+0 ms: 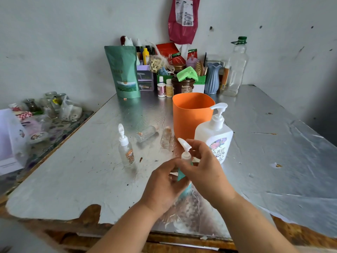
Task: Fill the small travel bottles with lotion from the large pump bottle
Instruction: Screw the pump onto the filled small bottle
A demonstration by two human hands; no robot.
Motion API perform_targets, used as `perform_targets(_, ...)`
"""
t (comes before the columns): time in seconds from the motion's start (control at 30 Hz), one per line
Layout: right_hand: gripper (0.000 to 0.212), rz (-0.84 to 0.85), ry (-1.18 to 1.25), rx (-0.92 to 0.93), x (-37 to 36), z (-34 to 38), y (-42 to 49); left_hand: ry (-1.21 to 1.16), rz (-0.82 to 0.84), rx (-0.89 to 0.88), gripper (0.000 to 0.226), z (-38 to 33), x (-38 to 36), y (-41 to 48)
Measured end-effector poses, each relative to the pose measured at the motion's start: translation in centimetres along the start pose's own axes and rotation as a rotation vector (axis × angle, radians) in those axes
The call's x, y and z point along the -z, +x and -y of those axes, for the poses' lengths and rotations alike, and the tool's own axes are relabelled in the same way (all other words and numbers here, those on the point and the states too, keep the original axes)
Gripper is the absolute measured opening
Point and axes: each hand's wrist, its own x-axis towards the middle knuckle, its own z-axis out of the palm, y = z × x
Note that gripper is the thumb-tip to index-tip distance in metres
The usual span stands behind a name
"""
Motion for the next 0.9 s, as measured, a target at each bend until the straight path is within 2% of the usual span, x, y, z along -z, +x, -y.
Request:
perform_targets(0.07, 0.037, -0.041, -0.046, -0.019, 0.12, 0.01, 0.08, 0.010, -0.006, 0.008, 0.022, 0.13, -0.01, -0.02)
perform_targets(0.2, 0.017, 0.047, -0.104, -0.014, 0.62, 0.09, 0.15, 0.042, -0.005, 0.026, 0.031, 0.03, 0.07, 0.04)
perform_targets(0.3, 0.034, 0.027, -0.099, -0.017, 0.36, -0.16, 0.19, 0.039, -0.012, 0.010, 0.029, -0.01, 0.06, 0.06)
perform_targets(0.43, 0.021, 0.017, -0.101, -0.037, 0.49, -0.30, 0.20, 0.028, 0.007, 0.018, 0.032, 0.16, 0.09, 0.05)
perform_targets(0.57, 0.039, 0.024, -0.035, 0.003, 0.14, 0.06, -0.18, 0.039, -0.001, 0.010, 0.026, 0.12, 0.12, 0.00)
perform_targets(0.7, 0.033, 0.021, 0.040, 0.008, 0.27, 0.35, -0.29, 0.056, 0.011, 0.025, 0.033, 0.20, 0.13, 0.04)
perform_targets(0.8, 0.038, 0.057, 0.035, 0.005, 0.08, 0.38, -0.41, 0.060, 0.016, 0.017, 0.030, 0.20, 0.14, 0.04)
perform_targets(0.9, 0.031, -0.033, -0.018, -0.013, -0.03, 0.26, -0.20, 0.065, 0.012, 0.022, 0.028, 0.40, 0.09, 0.03)
